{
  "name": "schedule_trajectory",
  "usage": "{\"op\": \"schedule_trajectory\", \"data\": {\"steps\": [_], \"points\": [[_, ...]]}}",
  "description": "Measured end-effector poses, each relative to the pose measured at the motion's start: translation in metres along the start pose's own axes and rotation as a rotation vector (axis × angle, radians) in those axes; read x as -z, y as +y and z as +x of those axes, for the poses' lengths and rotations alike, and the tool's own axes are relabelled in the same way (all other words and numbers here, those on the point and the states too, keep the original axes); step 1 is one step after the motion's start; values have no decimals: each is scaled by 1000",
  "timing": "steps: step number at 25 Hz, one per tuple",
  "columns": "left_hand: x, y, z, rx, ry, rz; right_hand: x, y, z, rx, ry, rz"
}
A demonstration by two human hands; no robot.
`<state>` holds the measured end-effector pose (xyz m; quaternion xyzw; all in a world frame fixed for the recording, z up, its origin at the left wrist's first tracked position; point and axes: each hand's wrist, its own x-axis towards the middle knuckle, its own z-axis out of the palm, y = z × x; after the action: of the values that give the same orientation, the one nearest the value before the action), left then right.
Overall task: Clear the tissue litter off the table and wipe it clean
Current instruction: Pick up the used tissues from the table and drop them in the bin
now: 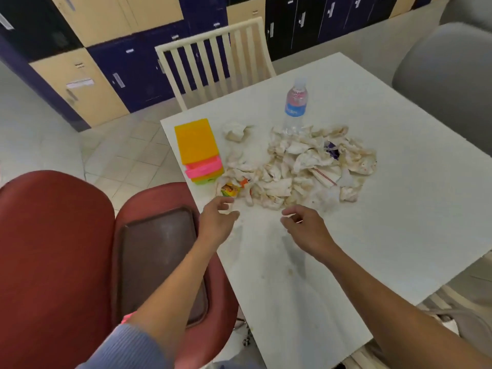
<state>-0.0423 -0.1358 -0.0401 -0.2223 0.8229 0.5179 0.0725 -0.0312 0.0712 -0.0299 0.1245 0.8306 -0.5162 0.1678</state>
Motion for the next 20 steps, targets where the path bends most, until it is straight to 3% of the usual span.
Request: {"op": "schedule_trajectory", "data": {"steps": [3, 8, 13, 17, 20], "points": [[14, -13, 34, -23, 64, 147, -33, -17, 17, 25, -41, -69], [17, -35, 66, -113, -23, 349, -69, -33, 31, 26, -106, -131], [22, -30, 55, -69, 83, 144, -88, -48, 45, 97, -125, -123], [24, -22, 31, -43, 71, -67, -108, -52, 59, 196, -207, -199], [27, -18, 14, -10, 57, -209, -118, -43, 66, 198, -129, -232]]}}
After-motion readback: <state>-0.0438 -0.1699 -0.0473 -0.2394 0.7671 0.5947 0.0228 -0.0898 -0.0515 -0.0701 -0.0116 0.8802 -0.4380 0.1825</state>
